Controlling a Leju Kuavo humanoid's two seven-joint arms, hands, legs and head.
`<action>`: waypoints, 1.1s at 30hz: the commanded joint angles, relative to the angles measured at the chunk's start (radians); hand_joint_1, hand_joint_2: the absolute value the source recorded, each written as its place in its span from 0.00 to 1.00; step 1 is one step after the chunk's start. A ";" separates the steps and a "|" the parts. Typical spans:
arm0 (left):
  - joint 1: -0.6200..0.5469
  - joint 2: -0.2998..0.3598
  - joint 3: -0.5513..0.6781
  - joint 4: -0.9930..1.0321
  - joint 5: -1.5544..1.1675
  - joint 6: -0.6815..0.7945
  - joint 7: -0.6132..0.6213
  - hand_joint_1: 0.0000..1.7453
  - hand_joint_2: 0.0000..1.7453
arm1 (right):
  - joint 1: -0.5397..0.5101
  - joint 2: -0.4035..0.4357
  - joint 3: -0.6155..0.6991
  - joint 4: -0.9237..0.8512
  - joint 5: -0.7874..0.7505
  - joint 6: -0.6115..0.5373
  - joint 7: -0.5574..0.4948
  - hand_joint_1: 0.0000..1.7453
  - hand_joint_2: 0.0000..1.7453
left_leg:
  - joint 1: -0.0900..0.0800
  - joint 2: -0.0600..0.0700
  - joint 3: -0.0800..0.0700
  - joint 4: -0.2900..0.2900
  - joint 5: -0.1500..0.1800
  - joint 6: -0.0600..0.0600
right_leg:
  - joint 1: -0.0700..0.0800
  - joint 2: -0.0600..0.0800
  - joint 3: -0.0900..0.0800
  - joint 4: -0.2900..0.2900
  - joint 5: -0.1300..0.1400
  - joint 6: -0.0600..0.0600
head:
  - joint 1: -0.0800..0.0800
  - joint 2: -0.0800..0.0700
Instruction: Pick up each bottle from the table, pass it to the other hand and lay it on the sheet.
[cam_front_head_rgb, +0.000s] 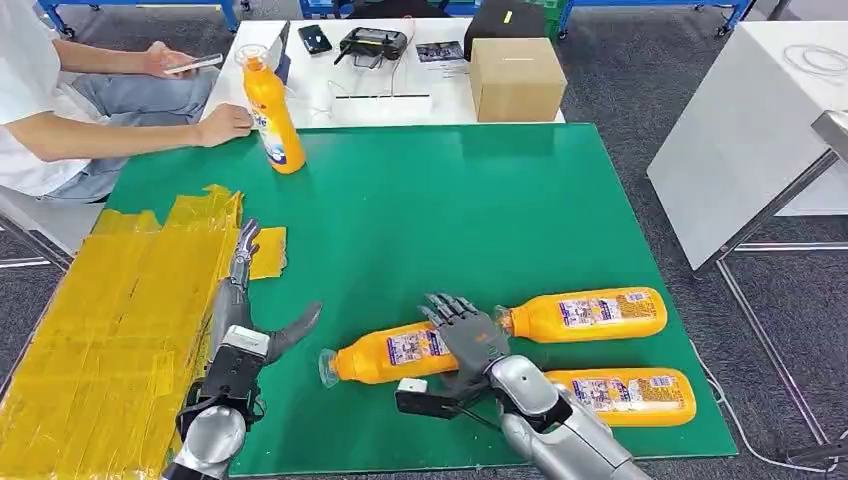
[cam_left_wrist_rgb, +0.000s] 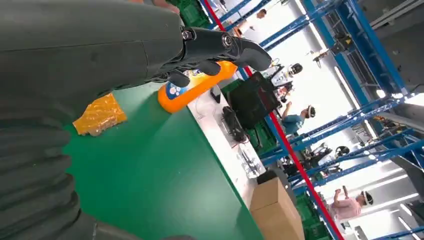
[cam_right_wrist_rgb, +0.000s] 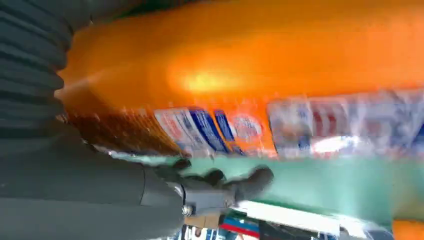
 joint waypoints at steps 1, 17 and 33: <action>-0.023 -0.002 0.021 0.034 0.001 -0.001 0.006 0.00 1.00 | -0.049 0.018 0.000 0.141 -0.005 0.016 0.001 0.93 1.00 | 0.000 0.000 0.002 -0.001 0.000 0.000 | 0.000 0.000 0.003 -0.001 0.000 -0.001 | 0.000 0.000; -0.031 0.001 0.044 0.046 0.028 -0.001 0.002 0.00 1.00 | -0.099 0.005 0.060 0.218 0.010 0.051 -0.012 1.00 1.00 | 0.001 -0.001 0.005 -0.002 0.000 0.000 | 0.001 -0.001 0.006 -0.003 0.000 -0.001 | 0.000 0.000; 0.017 -0.002 0.049 -0.026 0.026 0.007 -0.004 0.00 1.00 | 0.067 0.098 -0.154 -0.079 -0.207 -0.213 -0.150 1.00 1.00 | 0.001 -0.001 0.005 0.000 -0.001 -0.001 | 0.001 0.000 0.006 -0.001 -0.001 -0.001 | 0.000 0.000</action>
